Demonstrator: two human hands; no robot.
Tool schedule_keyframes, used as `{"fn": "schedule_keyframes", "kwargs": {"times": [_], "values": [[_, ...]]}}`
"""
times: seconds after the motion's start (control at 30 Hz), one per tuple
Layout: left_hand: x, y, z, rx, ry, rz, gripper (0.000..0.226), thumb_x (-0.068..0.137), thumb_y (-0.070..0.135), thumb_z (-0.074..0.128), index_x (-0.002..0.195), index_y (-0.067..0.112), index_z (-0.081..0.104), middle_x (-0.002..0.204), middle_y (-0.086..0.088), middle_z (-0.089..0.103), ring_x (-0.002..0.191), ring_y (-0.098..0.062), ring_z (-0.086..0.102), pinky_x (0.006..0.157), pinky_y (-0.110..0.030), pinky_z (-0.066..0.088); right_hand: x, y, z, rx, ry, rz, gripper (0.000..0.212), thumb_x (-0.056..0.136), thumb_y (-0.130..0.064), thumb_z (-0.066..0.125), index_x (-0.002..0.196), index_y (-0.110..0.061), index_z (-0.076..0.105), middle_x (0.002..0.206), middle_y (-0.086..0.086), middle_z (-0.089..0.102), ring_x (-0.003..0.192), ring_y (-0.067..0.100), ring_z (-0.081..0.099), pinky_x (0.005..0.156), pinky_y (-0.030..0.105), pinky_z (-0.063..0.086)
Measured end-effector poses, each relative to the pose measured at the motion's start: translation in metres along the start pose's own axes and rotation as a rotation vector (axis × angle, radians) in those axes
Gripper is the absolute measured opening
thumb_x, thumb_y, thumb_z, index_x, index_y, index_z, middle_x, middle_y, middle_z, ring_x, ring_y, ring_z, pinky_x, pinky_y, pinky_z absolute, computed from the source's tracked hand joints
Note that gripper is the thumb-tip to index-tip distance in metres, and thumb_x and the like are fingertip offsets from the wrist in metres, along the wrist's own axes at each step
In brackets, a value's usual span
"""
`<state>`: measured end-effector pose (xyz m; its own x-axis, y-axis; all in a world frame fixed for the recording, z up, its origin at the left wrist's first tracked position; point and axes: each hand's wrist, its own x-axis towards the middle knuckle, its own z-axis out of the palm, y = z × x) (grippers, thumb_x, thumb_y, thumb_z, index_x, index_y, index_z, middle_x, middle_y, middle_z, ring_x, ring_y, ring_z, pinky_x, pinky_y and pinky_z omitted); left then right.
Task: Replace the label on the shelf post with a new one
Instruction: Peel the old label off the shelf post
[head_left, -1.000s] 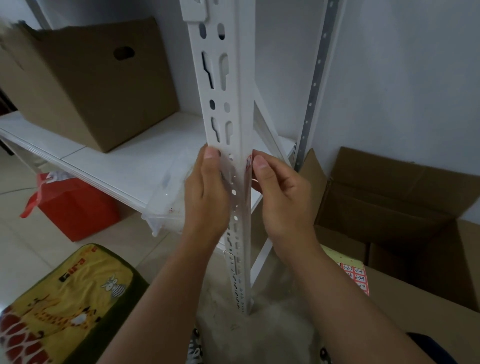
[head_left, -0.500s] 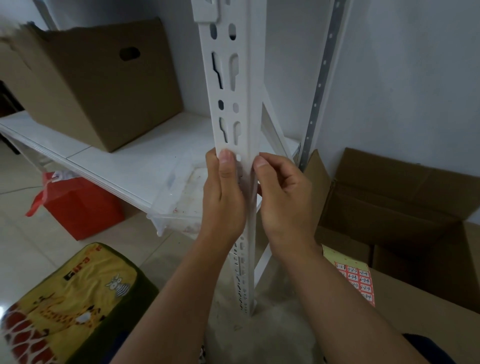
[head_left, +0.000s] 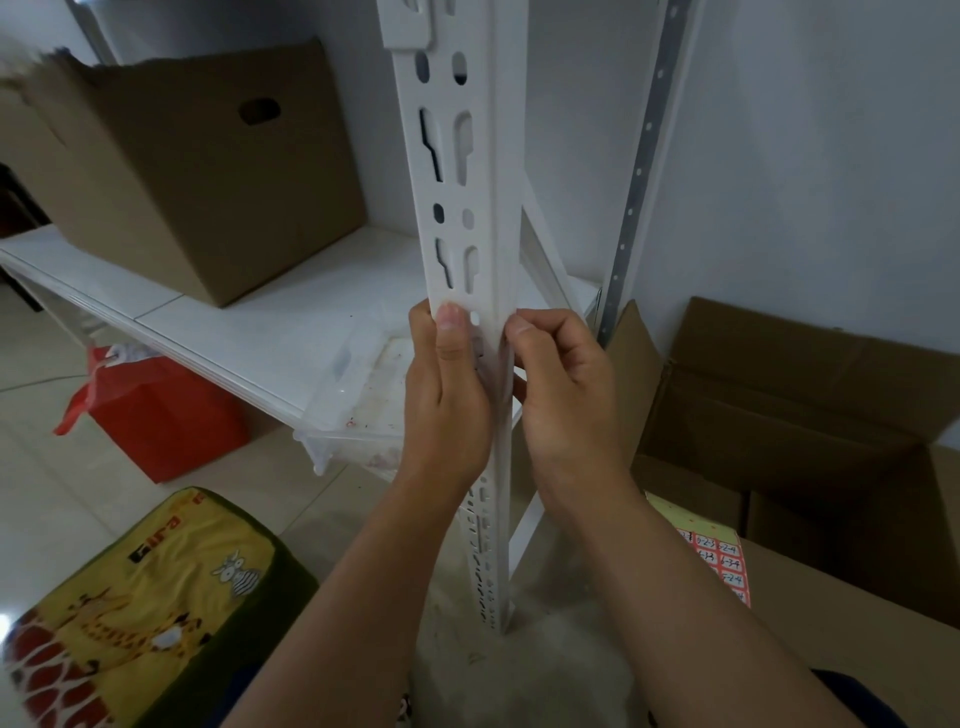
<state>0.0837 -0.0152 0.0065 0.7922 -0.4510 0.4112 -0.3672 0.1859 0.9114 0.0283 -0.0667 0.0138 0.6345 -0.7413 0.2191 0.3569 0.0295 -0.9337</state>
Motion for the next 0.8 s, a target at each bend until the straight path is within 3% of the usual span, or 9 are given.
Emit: {"fn": "schedule_keyframes", "kwargs": {"times": [0.13, 0.37, 0.8], "values": [[-0.0008, 0.0021, 0.0000, -0.002, 0.003, 0.019, 0.044, 0.090, 0.048, 0.020, 0.103, 0.011, 0.038, 0.077, 0.011, 0.046, 0.064, 0.008, 0.054, 0.057, -0.008, 0.043, 0.0025, -0.0015, -0.0010, 0.028, -0.009, 0.035, 0.009, 0.092, -0.020, 0.056, 0.087, -0.020, 0.063, 0.080, -0.016, 0.068, 0.086, 0.003, 0.067, 0.067, 0.014, 0.053], [-0.0007, -0.0012, 0.0004, 0.013, 0.029, 0.002, 0.030, 0.102, 0.037, 0.022, 0.100, 0.011, 0.037, 0.075, 0.012, 0.045, 0.061, 0.006, 0.054, 0.055, -0.008, 0.043, 0.0057, -0.0023, -0.0038, -0.003, -0.005, 0.055, 0.008, 0.089, -0.021, 0.058, 0.086, -0.020, 0.064, 0.083, -0.011, 0.070, 0.087, 0.008, 0.068, 0.072, 0.020, 0.056], [0.0009, -0.0056, 0.0020, -0.008, 0.056, 0.014, 0.037, 0.093, 0.044, 0.024, 0.101, 0.010, 0.039, 0.073, 0.013, 0.047, 0.063, 0.004, 0.054, 0.058, -0.009, 0.044, 0.0062, -0.0088, -0.0041, -0.016, 0.003, 0.089, 0.012, 0.089, -0.017, 0.059, 0.079, -0.018, 0.065, 0.085, -0.001, 0.069, 0.092, 0.020, 0.067, 0.079, 0.030, 0.059]]}}
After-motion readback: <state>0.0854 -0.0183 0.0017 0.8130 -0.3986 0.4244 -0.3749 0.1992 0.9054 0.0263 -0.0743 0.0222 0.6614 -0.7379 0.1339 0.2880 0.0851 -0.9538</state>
